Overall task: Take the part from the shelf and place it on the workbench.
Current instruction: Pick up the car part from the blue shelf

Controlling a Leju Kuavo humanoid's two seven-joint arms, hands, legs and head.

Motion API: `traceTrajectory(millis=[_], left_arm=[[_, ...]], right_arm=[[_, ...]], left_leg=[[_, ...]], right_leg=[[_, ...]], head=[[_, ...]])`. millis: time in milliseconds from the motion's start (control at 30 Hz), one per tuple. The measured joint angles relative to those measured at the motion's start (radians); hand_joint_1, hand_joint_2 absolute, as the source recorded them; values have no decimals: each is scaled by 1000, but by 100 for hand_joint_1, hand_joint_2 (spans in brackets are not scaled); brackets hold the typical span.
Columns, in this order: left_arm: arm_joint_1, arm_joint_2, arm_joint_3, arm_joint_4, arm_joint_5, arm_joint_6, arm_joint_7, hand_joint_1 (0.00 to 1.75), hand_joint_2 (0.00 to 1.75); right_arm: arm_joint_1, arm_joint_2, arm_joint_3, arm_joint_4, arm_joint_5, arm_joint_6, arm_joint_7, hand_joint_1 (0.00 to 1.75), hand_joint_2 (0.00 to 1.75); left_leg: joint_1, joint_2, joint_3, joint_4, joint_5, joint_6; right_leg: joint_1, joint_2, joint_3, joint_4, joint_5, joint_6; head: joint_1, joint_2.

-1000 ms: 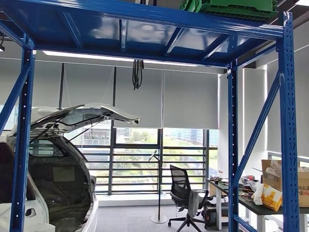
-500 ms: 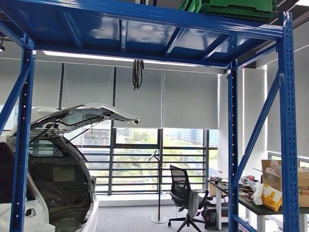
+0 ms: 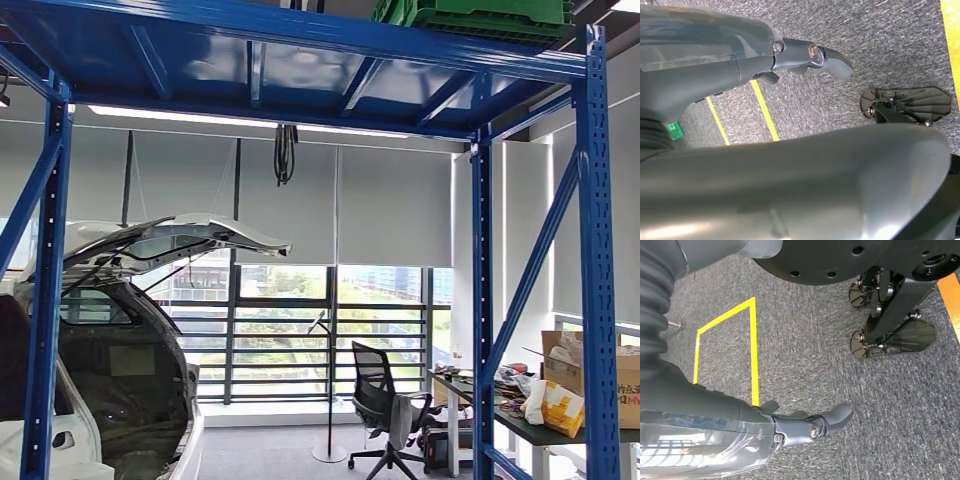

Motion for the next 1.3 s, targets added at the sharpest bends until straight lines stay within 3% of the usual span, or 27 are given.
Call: traceTrajectory(millis=[333,467,533,600,667,733,767,800,900,933,1067,1233,1300], left_arm=[[0,1,-2,0,0,0,0,0,175],[1,1,-4,0,0,0,0,0,0],[1,2,-4,0,0,0,0,0,0],[1,2,-5,0,0,0,0,32,0],[1,2,-5,0,0,0,0,120,0],[1,2,-6,0,0,0,0,175,0],[1,2,-6,0,0,0,0,175,0],[1,2,-6,0,0,0,0,175,0],[1,2,-6,0,0,0,0,44,0],[1,2,-6,0,0,0,0,0,0],[1,2,-6,0,0,0,0,0,175],[1,2,-7,0,0,0,0,0,175],[1,2,-7,0,0,0,0,0,175]], right_arm=[[0,0,0,-1,0,0,0,0,175],[0,0,0,-1,0,0,0,0,0],[0,0,0,-2,0,0,0,0,0],[0,0,0,-2,0,0,0,0,0],[0,0,0,-2,0,0,0,87,0],[0,0,0,-2,0,0,0,175,0],[0,0,0,-2,0,0,0,175,0],[0,0,0,-2,0,0,0,146,0],[0,0,0,-2,0,0,0,15,0],[0,0,0,-2,0,0,0,0,0],[0,0,0,-2,0,0,0,0,0],[0,0,0,-2,0,0,0,0,0],[0,0,0,-2,0,0,0,0,87]], left_leg=[[0,0,0,0,0,0],[0,0,0,0,0,0],[0,0,0,0,0,0],[0,0,0,0,0,0],[0,0,0,0,0,0],[0,0,0,0,0,0],[0,0,0,0,0,0],[0,0,0,0,0,0],[0,0,0,0,0,0],[0,0,0,0,0,0],[0,0,0,0,0,0],[0,0,0,0,0,0],[0,0,0,0,0,0]], right_leg=[[0,0,0,0,0,0],[0,0,0,0,0,0],[0,0,0,0,0,0],[0,0,0,0,0,0],[0,0,0,0,0,0],[0,0,0,0,0,0],[0,0,0,0,0,0],[0,0,0,0,0,0],[0,0,0,0,0,0],[0,0,0,0,0,0],[0,0,0,0,0,0],[0,0,0,0,0,0],[0,0,0,0,0,0]], head=[[0,0],[0,0],[0,0],[0,0],[0,0],[0,0],[0,0],[0,0],[0,0],[0,0],[0,0],[0,0],[0,0]])
